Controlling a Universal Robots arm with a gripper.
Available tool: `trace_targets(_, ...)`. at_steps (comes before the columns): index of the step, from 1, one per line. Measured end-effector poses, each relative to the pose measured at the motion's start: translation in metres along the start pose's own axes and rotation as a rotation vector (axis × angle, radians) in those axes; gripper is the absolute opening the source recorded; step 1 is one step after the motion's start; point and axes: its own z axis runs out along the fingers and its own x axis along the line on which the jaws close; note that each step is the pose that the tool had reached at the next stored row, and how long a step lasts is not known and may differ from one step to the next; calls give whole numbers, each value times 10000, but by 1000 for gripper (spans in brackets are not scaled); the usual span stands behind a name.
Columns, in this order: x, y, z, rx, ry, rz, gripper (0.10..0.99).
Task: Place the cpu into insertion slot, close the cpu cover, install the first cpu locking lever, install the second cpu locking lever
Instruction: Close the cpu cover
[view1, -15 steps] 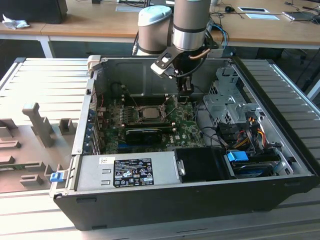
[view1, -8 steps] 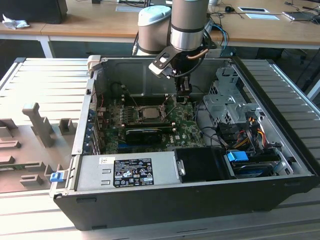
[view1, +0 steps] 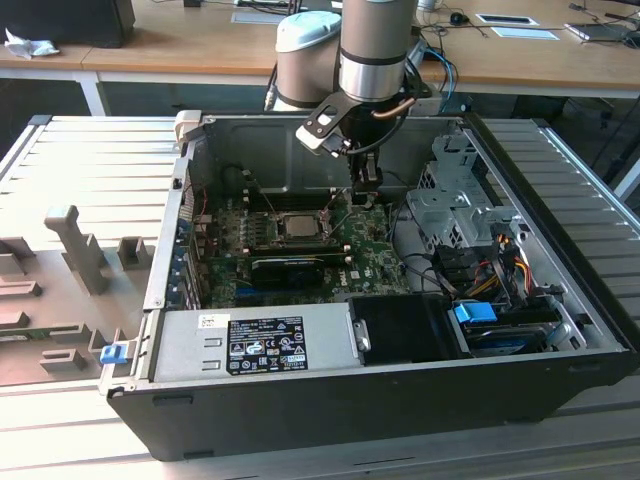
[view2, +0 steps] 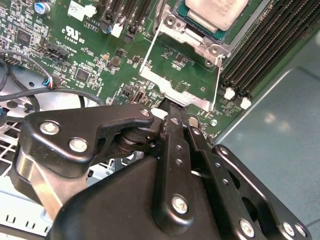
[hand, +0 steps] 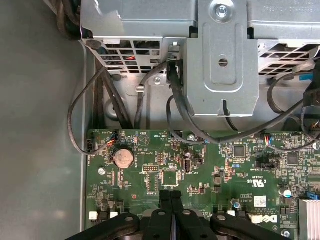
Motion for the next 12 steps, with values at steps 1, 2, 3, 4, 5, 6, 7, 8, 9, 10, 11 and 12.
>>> trace_targets(1, 0, -1, 0, -1, 0, 0, 106)
trace_targets(2, 0, -5, 0, 0, 0, 2, 106)
trace_targets(3, 0, -8, 0, 0, 0, 1, 106)
trace_targets(4, 0, -9, -1, 0, 0, 0, 106)
trace_targets(5, 0, -11, -1, 0, 0, -1, 106)
trace_targets(6, 0, -13, -1, 0, 0, 0, 106)
trace_targets(7, 0, -14, -1, 0, 0, 0, 106)
trace_targets(8, 0, -18, -1, 0, 0, 1, 106)
trace_targets(9, 0, -21, -1, -1, 0, 0, 106)
trace_targets(10, 0, -22, -1, 0, 0, 0, 106)
trace_targets(11, 0, -24, -2, 0, 0, -1, 106)
trace_targets(12, 0, -26, -2, 0, 0, 0, 106)
